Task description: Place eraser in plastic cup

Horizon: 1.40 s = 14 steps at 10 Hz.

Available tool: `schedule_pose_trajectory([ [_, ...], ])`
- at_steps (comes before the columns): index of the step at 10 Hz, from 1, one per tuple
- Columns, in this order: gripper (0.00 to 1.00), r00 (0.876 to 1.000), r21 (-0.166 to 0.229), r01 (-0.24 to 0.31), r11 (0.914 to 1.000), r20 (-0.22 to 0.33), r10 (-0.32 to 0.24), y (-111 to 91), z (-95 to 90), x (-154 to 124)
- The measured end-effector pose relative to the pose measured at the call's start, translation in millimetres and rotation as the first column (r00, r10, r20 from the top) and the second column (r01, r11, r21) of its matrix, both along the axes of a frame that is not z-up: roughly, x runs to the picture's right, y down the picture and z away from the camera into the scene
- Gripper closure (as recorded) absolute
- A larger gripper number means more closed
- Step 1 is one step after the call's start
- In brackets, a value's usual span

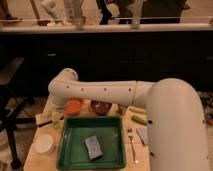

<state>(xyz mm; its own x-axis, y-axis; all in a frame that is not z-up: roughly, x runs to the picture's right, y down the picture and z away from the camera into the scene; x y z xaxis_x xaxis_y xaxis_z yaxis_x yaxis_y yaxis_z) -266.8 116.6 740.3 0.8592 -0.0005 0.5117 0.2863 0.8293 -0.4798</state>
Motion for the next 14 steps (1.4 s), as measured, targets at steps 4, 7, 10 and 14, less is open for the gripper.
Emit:
schedule_pose_trajectory([
  [4,1.0,1.0,-0.023,0.008,0.9997,0.0,-0.008,4,18.8,-10],
  [7,1.0,1.0,-0.043,0.018,0.9989,-0.006,-0.018,9,34.1,-14],
  [10,1.0,1.0,-0.057,0.025,0.9981,-0.015,-0.026,8,46.6,-15],
  [14,1.0,0.999,-0.074,0.029,0.9968,-0.025,-0.031,10,59.6,-14],
])
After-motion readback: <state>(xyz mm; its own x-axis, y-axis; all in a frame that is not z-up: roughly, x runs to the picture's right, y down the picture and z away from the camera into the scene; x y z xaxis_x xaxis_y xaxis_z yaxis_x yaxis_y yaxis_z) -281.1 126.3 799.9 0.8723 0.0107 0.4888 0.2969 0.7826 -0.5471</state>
